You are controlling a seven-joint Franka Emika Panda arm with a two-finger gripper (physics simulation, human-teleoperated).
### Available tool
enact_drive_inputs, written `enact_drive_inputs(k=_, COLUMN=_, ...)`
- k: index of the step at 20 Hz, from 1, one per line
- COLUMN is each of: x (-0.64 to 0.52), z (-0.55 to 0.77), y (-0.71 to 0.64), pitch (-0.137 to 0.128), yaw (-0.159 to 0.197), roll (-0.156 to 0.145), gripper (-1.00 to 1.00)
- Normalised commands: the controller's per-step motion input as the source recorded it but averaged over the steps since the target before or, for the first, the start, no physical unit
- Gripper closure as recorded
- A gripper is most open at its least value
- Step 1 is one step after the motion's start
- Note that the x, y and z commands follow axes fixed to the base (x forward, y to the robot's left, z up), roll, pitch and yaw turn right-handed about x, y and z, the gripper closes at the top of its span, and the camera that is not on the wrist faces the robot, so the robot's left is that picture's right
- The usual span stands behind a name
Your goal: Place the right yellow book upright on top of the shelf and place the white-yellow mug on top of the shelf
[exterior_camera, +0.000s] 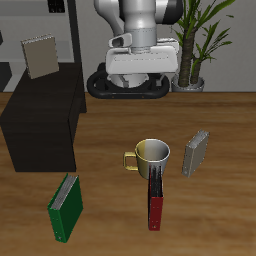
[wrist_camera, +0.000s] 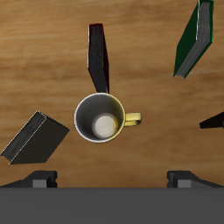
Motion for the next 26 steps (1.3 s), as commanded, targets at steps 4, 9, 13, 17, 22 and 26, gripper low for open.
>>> enact_drive_inputs(k=4, x=0.26, z=-0.25, y=0.3, pitch=0.029, yaw=0.057, roll=0.026, gripper=-1.0)
enact_drive_inputs(k=9, x=0.21, z=-0.29, y=0.26, pitch=0.007, yaw=0.088, roll=0.005, gripper=-1.0)
enact_drive_inputs(k=13, x=0.21, z=-0.27, y=0.13, pitch=0.024, yaw=0.103, roll=-0.005, gripper=-1.0)
enact_drive_inputs(k=17, x=0.22, z=-0.23, y=-0.02, pitch=0.024, yaw=0.096, roll=-0.033, gripper=-1.0)
enact_drive_inputs(k=22, x=0.14, z=-0.17, y=0.0, pitch=0.007, yaw=0.125, roll=-0.037, gripper=-1.0)
enact_drive_inputs(k=26, x=0.05, z=-0.17, y=0.07, pitch=0.005, yaw=0.096, roll=0.014, gripper=-1.0)
